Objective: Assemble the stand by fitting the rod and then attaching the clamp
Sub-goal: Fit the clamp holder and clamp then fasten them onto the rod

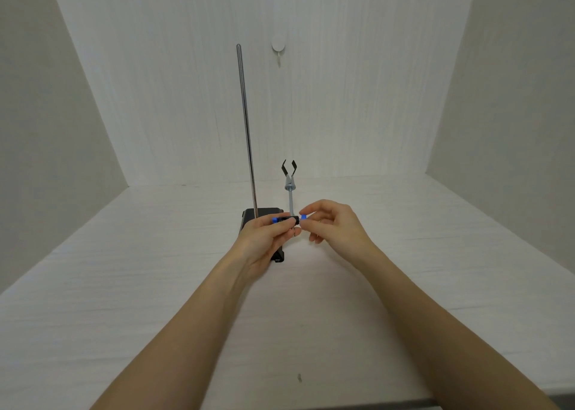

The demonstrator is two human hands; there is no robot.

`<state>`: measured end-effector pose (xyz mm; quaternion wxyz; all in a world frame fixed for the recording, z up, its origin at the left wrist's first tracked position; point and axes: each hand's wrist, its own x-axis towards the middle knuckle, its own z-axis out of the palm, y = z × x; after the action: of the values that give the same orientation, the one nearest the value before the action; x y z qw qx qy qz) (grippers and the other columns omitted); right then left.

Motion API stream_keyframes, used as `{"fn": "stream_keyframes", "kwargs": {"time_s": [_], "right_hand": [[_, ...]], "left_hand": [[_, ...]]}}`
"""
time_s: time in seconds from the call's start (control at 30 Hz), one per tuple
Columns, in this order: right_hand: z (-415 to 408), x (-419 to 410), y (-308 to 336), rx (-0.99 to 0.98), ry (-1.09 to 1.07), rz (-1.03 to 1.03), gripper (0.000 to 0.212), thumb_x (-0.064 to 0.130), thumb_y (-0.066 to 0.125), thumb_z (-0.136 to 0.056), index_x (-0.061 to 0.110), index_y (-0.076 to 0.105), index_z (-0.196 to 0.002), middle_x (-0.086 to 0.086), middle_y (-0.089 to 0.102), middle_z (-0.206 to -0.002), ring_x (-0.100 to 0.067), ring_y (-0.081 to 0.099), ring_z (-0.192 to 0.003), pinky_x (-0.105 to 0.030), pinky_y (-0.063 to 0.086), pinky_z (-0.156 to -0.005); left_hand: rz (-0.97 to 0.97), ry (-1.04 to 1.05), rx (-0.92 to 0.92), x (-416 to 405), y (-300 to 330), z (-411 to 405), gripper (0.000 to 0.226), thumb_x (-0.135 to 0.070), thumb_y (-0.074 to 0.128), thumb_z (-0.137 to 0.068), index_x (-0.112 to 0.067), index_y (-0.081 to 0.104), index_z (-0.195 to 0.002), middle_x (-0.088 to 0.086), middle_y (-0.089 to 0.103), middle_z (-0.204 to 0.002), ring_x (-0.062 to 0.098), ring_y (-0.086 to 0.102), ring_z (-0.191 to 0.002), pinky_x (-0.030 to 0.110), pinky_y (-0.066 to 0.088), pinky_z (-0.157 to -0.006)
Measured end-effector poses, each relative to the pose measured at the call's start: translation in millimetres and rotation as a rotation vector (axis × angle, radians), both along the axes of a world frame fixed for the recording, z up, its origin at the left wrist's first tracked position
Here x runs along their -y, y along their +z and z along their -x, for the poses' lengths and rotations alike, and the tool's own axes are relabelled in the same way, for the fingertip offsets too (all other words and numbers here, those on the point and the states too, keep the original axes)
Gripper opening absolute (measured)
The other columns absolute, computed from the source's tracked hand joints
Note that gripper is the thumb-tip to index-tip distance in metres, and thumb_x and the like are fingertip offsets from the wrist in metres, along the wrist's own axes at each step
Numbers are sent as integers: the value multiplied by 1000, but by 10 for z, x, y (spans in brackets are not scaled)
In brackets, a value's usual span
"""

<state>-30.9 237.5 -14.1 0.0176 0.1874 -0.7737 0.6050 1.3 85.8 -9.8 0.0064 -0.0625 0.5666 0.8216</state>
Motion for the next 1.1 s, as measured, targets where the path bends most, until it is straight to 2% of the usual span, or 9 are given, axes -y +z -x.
{"fn": "stream_keyframes", "kwargs": {"time_s": [0.2, 0.27, 0.4, 0.47, 0.57, 0.73, 0.83, 0.97, 1.1], "right_hand": [[-63, 48, -44, -14, -43, -126, 42, 34, 43, -97, 16, 61, -63, 1, 60, -58, -2, 47, -43, -11, 41, -50], [-70, 59, -57, -10, -63, -128, 40, 33, 40, -97, 17, 59, -66, 0, 59, -60, -3, 47, -44, -12, 40, -49], [-66, 44, -27, -41, -52, -58, 9, 24, 53, -90, 19, 58, -95, -7, 65, -79, -13, 55, -55, -21, 45, -53], [-64, 44, -21, -95, -34, -96, 18, 15, 58, -86, 22, 59, -101, -6, 66, -87, -14, 60, -59, -26, 50, -58], [-49, 42, -22, -152, -41, -149, 22, 13, 63, -82, 22, 63, -102, -3, 67, -91, -19, 64, -68, -30, 53, -65], [5, 27, -66, -219, -34, -244, 26, 15, 63, -81, 26, 64, -105, 14, 63, -83, 2, 58, -64, -6, 44, -57], [15, 23, -92, -273, -27, -323, 33, 10, 59, -81, 27, 64, -109, 16, 62, -85, 1, 56, -63, -9, 42, -61], [28, 4, -109, -380, -62, -464, 16, 19, 60, -87, 19, 68, -101, 11, 61, -83, -10, 54, -67, -20, 41, -66], [-20, -2, -79, -351, -55, -423, 26, 29, 50, -93, 12, 67, -84, 5, 62, -75, -10, 52, -64, -23, 39, -62]], "left_hand": [[57, -5, -16, -24, 10, -19, 17, 1, 61, -87, 2, 64, -104, 11, 68, -89, 7, 72, -65, 11, 55, -62], [68, 11, -10, -27, 8, -16, 17, 1, 62, -86, 1, 64, -103, 10, 68, -88, 8, 71, -65, 11, 55, -62], [43, 33, -5, -20, 16, -13, 15, 2, 61, -87, 0, 63, -102, 10, 68, -89, 8, 72, -63, 12, 56, -61], [26, 29, 8, -15, 24, -15, 12, 2, 61, -87, -1, 64, -98, 10, 70, -86, 9, 72, -63, 12, 55, -58], [13, 26, 27, -3, 26, -11, 12, 2, 61, -86, 0, 64, -97, 9, 71, -81, 9, 73, -64, 11, 53, -55], [-11, 17, 58, 26, 13, 13, 16, 3, 59, -87, 5, 63, -103, 11, 70, -86, 8, 72, -63, 11, 53, -55], [-21, 0, 72, 43, 7, 28, 11, 2, 57, -88, 2, 66, -94, 9, 72, -84, 8, 72, -64, 12, 54, -56], [-19, -33, 89, 40, 8, 19, 11, 1, 57, -88, 0, 68, -89, 5, 75, -74, 9, 72, -64, 13, 54, -57], [45, -54, 58, 39, 13, 5, 14, 2, 56, -88, -1, 68, -94, 6, 72, -86, 7, 72, -66, 12, 53, -58]]}}
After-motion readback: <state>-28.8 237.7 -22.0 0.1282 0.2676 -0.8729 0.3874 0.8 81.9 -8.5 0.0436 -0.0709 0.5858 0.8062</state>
